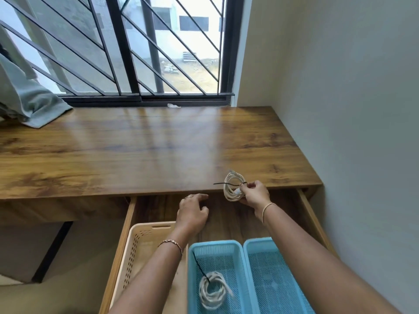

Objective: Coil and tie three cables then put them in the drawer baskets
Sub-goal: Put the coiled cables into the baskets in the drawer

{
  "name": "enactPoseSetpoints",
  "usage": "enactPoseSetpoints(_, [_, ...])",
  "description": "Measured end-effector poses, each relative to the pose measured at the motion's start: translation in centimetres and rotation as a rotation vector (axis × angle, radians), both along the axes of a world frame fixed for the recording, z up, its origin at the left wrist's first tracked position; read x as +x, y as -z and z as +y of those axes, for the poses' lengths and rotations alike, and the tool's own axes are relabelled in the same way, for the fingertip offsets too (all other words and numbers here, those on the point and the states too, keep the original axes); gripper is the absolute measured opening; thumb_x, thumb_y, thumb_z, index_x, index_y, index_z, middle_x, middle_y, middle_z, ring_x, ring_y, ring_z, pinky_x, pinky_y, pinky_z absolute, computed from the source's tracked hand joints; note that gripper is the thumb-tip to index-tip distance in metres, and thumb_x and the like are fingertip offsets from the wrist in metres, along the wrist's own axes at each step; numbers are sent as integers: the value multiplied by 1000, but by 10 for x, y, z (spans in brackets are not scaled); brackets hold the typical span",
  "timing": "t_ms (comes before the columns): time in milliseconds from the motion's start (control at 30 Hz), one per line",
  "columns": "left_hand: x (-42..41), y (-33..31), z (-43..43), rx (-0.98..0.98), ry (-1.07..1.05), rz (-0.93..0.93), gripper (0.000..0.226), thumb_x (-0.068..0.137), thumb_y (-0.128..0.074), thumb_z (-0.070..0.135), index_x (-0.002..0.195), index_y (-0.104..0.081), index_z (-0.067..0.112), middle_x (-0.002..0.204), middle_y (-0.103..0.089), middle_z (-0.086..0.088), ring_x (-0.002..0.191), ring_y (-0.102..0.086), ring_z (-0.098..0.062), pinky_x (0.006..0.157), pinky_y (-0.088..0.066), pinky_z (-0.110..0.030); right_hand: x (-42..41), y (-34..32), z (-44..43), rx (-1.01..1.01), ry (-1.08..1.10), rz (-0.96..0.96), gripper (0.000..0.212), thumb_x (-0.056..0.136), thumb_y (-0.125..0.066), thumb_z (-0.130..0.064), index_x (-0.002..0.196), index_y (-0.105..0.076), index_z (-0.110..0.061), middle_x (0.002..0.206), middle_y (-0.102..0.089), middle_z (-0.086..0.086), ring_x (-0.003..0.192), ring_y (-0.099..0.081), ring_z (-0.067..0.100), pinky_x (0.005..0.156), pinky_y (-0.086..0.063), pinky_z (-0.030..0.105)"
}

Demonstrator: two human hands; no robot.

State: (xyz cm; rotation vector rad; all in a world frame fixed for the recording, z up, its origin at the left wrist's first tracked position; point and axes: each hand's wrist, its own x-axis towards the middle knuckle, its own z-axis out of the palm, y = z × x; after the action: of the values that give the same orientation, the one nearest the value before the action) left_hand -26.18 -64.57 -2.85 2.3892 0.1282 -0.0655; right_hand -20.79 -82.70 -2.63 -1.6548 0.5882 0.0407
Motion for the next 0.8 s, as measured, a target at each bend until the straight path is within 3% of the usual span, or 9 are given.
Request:
enactPoseSetpoints(100, [-35,2,-15,12,-3,24,42,87,-53,13,128,-58,23,132,-56,-1,126,-44,-22,109,-34,-33,-36,7,-22,2,1,27,12,88,-66,-15,82,-56,-12,99,-66,15,86,-66,24,74,-59,39])
enactPoseSetpoints(200, [-69,7,-30,20,-5,27,42,86,-54,13,127,-58,21,130,-57,-3,124,-46,-22,109,-34,-33,-69,16,-43,-159,-25,34,12,87,-67,-24,85,-60,-14,95,-68,9,86,-65,22,79,-56,38])
enactPoseSetpoints(433, [-143,24,-47,-5,-60,48,41,87,-58,13,127,-58,20,131,-57,-2,124,-49,-19,108,-39,-38,-138,28,-79,-186,-51,77,11,86,-68,-17,84,-63,-7,92,-68,14,80,-69,25,74,-60,41])
enactPoseSetpoints(533, [-168,31,-50,5,-82,75,40,88,-60,15,127,-58,22,131,-57,1,124,-49,-19,107,-41,-39,-158,40,-91,-347,-81,105,12,83,-70,-21,85,-68,-10,93,-71,12,82,-69,26,75,-59,43])
enactPoseSetpoints(667, [-189,40,-49,51,-91,76,37,90,-59,20,126,-59,21,127,-60,-1,121,-51,-20,102,-44,-38,-185,46,-99,-623,-220,177,19,88,-65,-23,95,-68,-6,93,-69,8,84,-64,23,61,-46,25])
enactPoseSetpoints(800, [-204,46,-47,68,-83,66,35,89,-58,17,124,-61,20,124,-61,-2,118,-52,-20,102,-42,-35,-203,55,-100,-755,-274,189,20,91,-61,-21,106,-65,-8,102,-69,10,92,-63,25,66,-43,25])
